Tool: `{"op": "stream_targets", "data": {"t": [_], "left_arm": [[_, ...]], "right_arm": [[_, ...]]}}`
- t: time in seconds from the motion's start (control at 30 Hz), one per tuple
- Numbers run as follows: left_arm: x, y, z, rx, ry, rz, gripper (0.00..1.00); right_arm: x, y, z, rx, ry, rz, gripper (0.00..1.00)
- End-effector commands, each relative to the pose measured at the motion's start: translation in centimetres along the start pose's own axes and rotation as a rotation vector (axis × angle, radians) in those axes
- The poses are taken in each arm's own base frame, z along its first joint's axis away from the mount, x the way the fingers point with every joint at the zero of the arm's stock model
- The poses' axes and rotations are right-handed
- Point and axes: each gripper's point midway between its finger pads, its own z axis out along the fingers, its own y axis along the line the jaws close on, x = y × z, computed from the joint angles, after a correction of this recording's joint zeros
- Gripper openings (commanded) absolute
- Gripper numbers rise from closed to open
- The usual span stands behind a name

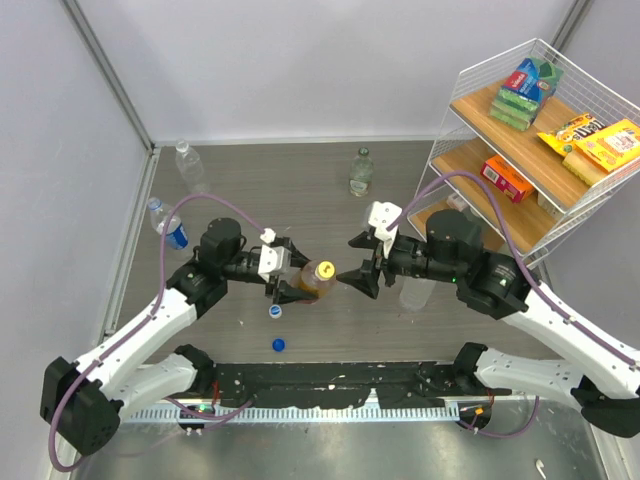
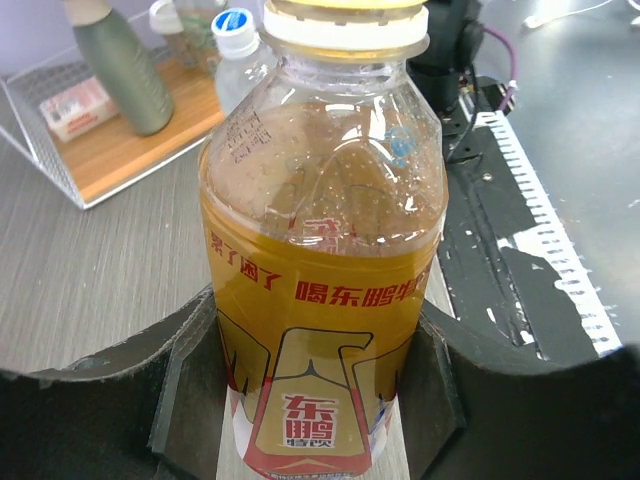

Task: Screw on the bottle caps
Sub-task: Screw the bottle cap onto the plastic bottle.

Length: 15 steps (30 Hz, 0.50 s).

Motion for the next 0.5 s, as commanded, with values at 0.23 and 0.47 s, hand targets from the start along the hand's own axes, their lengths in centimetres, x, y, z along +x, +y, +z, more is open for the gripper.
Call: {"op": "stream_targets", "data": {"t": [0.23,0.47], "left_arm": [[-1.5,-1.3,-0.3,0.072,-0.031,0.033,0.03],[-1.3,-1.7,0.0,0.112,-0.034,0.004,0.03]], "right_arm": [[-2.5,3.5,-0.6,-0.231,-0.097,-0.154,0.72],[-2.5,5.1,-0.6,-0.345,-0.103,-0.210,0.70]]}}
